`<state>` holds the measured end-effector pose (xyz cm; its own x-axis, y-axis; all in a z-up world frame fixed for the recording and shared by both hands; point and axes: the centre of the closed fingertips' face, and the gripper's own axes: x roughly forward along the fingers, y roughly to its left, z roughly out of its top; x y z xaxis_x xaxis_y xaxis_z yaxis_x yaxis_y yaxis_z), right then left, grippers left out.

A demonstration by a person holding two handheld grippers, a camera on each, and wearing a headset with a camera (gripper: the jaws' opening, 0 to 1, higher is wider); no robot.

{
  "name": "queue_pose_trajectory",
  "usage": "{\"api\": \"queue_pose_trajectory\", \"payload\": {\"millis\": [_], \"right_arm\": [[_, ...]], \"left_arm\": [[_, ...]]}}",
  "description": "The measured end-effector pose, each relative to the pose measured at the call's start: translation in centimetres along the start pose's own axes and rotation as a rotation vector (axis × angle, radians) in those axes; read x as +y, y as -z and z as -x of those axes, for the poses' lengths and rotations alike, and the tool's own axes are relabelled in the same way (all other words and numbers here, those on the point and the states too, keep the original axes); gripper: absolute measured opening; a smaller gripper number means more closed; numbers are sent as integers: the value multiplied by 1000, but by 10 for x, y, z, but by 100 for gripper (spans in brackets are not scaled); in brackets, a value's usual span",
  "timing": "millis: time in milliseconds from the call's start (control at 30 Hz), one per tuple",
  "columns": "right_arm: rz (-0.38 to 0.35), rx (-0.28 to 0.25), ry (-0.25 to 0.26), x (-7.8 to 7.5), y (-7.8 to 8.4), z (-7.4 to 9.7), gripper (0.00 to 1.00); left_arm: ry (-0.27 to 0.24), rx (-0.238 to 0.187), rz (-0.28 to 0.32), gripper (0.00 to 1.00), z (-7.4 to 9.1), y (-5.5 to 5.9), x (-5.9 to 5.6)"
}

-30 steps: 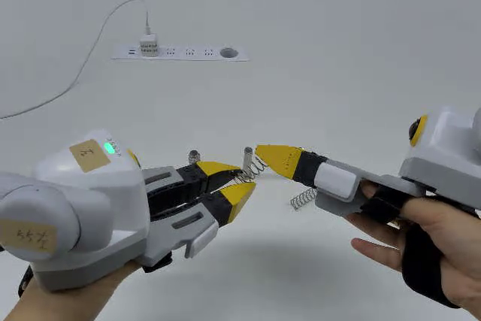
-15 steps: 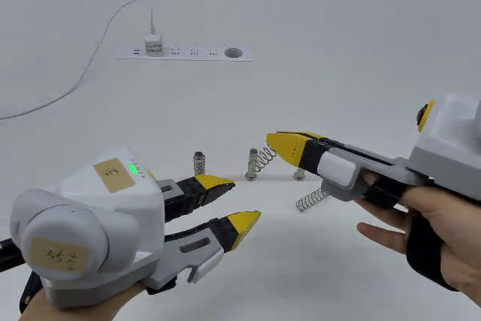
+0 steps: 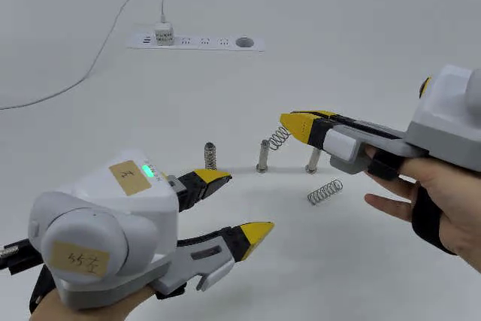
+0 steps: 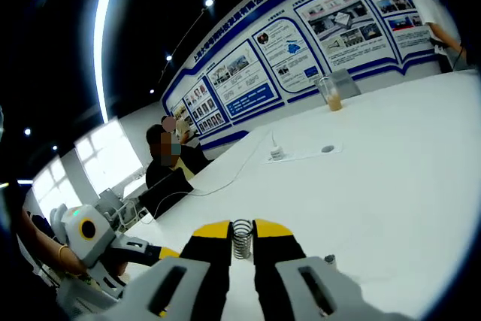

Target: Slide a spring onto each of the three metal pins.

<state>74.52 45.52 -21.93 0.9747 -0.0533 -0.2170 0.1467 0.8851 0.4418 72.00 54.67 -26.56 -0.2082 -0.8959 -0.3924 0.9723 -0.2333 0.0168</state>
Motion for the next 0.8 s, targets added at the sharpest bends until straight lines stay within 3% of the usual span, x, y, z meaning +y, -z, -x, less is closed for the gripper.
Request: {"api": "queue_pose_trajectory", "payload": {"millis": [267,800], "right_arm": [[47,17,30,-12,2,-12,11],[175,69,67,-22,13,-29,12]], "left_arm": [[-4,11,-12,59,0,5,-2],[-20,24,41,74,-1,12,-2]]}}
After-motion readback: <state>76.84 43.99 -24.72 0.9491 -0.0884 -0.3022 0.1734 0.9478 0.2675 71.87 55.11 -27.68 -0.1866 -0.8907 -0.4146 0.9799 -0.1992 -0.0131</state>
